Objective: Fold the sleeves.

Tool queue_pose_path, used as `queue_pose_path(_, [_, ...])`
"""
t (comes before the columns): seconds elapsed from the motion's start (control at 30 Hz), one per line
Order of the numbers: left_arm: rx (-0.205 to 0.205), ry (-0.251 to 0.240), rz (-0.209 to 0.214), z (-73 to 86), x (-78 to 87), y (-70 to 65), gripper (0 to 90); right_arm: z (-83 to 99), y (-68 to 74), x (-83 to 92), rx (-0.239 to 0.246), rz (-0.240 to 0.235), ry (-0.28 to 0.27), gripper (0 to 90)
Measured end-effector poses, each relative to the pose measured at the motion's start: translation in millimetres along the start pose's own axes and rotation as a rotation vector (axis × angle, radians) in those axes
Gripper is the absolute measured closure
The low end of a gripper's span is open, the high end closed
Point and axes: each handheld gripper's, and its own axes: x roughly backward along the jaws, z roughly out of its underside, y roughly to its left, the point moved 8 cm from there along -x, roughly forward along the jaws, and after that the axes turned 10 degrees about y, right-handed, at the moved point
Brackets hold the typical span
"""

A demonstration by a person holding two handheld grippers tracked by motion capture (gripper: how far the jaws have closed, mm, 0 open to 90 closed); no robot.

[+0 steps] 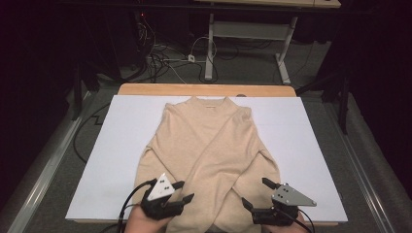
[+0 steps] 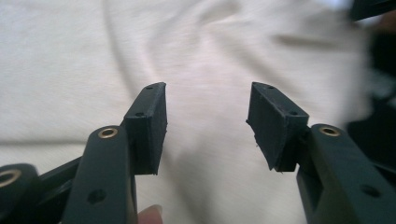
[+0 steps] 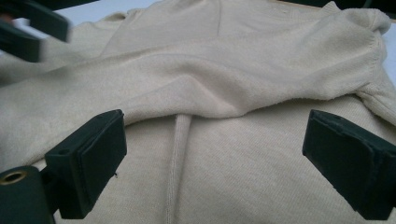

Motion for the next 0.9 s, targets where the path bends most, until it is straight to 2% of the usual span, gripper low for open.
queue_pose_path(0.1, [0.022, 0.081, -0.008, -2.3, -21.6, 11.7, 49.7, -0.1, 0.1, -1.3, 0.002, 0.001, 0.004, 7.3])
queue_pose_path(0.17, [0.023, 0.100, 0.004, -3.4, -30.9, 12.9, 55.5, 0.5, -0.2, -1.2, 0.001, 0.001, 0.004, 7.5])
queue_pose_path(0.23, [0.025, 0.091, 0.014, -4.6, -34.1, 11.9, 62.7, 1.2, -0.7, -1.1, 0.001, 0.001, 0.004, 7.6])
queue_pose_path(0.3, [0.005, 0.090, 0.006, -6.0, -34.1, 10.0, 78.0, 2.2, -1.5, -1.6, 0.001, 0.002, 0.009, 7.6])
queue_pose_path(0.37, [0.001, 0.081, 0.011, -8.7, -32.4, 9.7, 82.6, 2.7, -2.9, -1.9, -0.002, 0.004, 0.009, 7.6])
queue_pose_path(0.43, [-0.007, 0.046, 0.005, -15.6, -24.7, 12.8, 83.0, 2.9, -4.7, -1.4, -0.009, 0.009, 0.010, 7.8])
queue_pose_path(0.53, [-0.024, -0.001, -0.031, -29.8, -6.9, 19.9, 83.0, 2.5, -6.9, -0.4, -0.013, 0.016, 0.008, 7.8])
queue_pose_path(0.63, [-0.013, -0.026, -0.051, -35.5, 3.9, 28.6, 82.9, 1.4, -9.8, 1.8, -0.020, 0.022, 0.000, 7.8])
queue_pose_path(0.7, [-0.006, -0.001, -0.050, -29.1, -0.5, 32.1, 82.6, 1.3, -12.5, 2.9, -0.026, 0.027, -0.002, 7.9])
queue_pose_path(0.77, [0.011, 0.024, -0.026, -17.6, -8.5, 33.3, 81.4, 1.9, -15.1, 3.2, -0.032, 0.031, -0.002, 8.2])
queue_pose_path(0.83, [0.033, 0.014, -0.002, -8.0, -9.7, 31.6, 74.5, 3.2, -18.8, 3.2, -0.045, 0.033, 0.000, 9.0])
queue_pose_path(0.9, [0.033, -0.010, 0.004, -1.7, -5.6, 29.2, 66.3, 3.7, -21.6, 3.6, -0.057, 0.031, -0.001, 11.5])
